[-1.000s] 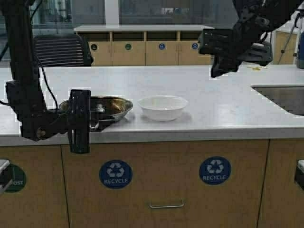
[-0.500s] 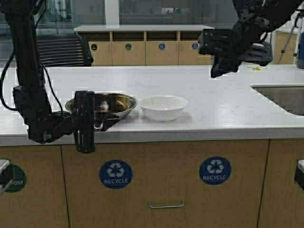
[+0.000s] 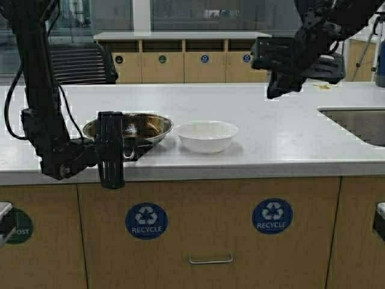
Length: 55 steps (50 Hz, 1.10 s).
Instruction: Add oil to the pan and cook the shrimp and serve it
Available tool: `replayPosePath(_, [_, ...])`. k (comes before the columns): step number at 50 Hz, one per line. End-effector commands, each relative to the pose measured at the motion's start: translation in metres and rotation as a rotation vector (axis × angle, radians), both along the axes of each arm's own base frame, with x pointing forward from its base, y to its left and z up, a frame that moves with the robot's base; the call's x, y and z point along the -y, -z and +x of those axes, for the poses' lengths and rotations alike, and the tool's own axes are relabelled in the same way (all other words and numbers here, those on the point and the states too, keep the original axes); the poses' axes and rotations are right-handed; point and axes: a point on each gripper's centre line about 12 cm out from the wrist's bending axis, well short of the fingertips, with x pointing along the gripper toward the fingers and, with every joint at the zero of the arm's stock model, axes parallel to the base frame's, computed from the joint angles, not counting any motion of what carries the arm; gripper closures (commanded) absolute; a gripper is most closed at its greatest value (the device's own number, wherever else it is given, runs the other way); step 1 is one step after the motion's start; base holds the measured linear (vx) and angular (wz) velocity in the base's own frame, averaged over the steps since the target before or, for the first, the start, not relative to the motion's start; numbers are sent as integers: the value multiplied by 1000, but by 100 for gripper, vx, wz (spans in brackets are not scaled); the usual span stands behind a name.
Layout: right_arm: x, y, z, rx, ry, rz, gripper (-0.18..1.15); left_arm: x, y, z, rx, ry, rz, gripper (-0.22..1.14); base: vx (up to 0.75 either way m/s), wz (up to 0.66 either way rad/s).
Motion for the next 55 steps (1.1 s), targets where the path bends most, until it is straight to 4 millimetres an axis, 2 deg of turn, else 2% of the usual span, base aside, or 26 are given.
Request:
replayPosePath(1, [-2, -7, 3, 22, 0, 10, 90, 2, -22, 11, 82, -8, -26, 50, 0, 0])
replayPosePath(11, [-2, -8, 4, 25, 0, 11, 90, -1, -21, 11, 75, -27, -27, 3, 0, 0])
replayPosePath(15, [-2, -8, 4, 25, 0, 11, 90, -1, -21, 10, 74, -29, -26, -6, 0, 0])
replayPosePath(29, [-3, -9, 4, 28, 0, 13, 90, -2, -17, 6, 57, -29, -17, -7, 0, 0])
replayPosePath(33, [-3, -9, 4, 27, 1, 13, 90, -8, -15, 2, 43, -40, -12, -7, 0, 0])
replayPosePath(44, [-3, -8, 4, 26, 0, 12, 90, -43, -9, -16, -8, -100, 37, -7, 0, 0])
replayPosePath(55, [-3, -10, 6, 32, 0, 15, 90, -72, -21, -35, 12, -113, 41, -7, 0, 0])
